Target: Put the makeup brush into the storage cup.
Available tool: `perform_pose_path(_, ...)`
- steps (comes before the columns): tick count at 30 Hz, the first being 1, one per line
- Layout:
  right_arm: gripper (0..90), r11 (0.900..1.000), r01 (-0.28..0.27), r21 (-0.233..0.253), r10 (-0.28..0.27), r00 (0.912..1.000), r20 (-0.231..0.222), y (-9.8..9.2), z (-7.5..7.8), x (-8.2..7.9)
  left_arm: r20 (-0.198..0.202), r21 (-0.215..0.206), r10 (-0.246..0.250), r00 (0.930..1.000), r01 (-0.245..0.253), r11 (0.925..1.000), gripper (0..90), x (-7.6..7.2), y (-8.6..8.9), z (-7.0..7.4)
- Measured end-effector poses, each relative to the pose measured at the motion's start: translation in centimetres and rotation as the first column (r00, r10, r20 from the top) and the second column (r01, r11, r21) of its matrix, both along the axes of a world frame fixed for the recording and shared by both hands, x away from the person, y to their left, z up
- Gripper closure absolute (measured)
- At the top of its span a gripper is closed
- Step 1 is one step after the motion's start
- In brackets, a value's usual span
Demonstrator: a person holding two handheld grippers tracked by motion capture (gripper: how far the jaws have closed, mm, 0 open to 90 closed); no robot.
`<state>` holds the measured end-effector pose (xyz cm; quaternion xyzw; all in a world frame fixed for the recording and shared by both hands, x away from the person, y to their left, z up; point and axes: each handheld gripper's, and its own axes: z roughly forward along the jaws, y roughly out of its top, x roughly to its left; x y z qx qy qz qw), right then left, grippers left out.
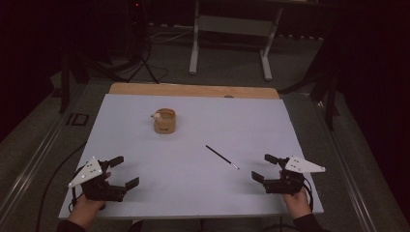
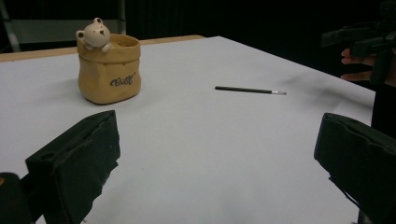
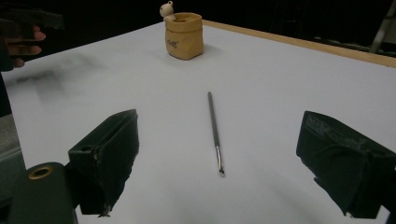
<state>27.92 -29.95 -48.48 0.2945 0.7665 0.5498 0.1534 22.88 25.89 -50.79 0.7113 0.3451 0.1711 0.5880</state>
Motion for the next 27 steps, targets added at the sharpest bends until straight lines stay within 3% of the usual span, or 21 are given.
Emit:
perform_pose_path(8, 12.9, 1.000, -0.012, 0.010, 0.012, 0.9999, 0.002, 0.06, 0.01, -0.08, 0.001, 0.000, -0.002, 1.0000, 0.002, 1.0000, 0.9, -0.07, -0.04, 0.10)
perform_pose_path(20, 13.7, 0.999, -0.028, -0.023, 0.028, 0.9996, 0.000, 0.19, -0.08, -0.18, 0.003, -0.010, 0.007, 1.0000, -0.007, 0.9999, 0.8, -0.04, -0.01, 0.22)
perform_pose_path(27, 13.9, 1.000, 0.002, -0.031, -0.001, 0.9994, 0.035, 0.16, 0.67, -0.53, 0.009, -0.013, 0.012, 0.9999, -0.012, 0.9998, 0.9, -0.20, 0.04, 0.39)
